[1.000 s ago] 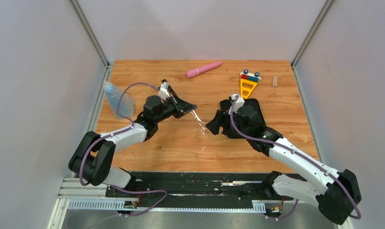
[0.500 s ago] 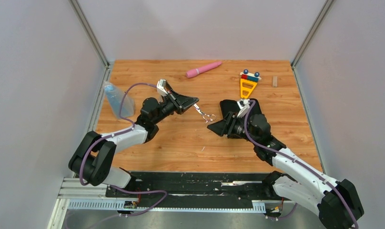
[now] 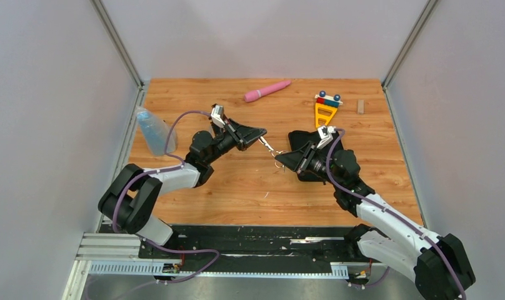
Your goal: Sort the hair-cutting tools
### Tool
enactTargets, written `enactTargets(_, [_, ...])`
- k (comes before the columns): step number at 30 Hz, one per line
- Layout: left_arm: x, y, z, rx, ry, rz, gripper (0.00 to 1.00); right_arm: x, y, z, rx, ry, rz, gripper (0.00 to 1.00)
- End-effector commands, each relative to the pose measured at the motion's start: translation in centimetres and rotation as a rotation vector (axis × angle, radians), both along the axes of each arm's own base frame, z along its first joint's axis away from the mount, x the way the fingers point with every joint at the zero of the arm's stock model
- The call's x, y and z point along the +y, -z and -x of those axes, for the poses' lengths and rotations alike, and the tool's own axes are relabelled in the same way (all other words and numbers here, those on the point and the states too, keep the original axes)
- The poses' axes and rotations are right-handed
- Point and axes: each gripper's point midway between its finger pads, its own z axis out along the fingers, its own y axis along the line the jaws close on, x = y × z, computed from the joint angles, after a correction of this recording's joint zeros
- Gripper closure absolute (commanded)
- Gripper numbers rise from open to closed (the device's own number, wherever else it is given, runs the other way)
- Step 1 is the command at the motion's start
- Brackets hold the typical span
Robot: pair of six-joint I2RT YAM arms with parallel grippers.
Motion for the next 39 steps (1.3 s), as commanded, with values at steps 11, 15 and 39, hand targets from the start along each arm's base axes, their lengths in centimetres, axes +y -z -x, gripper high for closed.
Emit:
enactTargets(11, [-2.1,1.6,-1.8,-0.031,0.028,-0.133,0.29,-4.3,-0.6,-1.4,-0.037,0.204,-0.011,1.0])
enactTargets(15, [-2.8,5.1,-3.4,-0.022,0.044,-0.399,0.16,-8.0,0.0,-2.3,-0.043,0.379,0.035,1.0])
enactTargets(39, [-10.6,18.7,-9.2,0.092,0.305,-0.947,0.2,-15.8,2.5,-2.6,0.024,0.766,0.191,1.0])
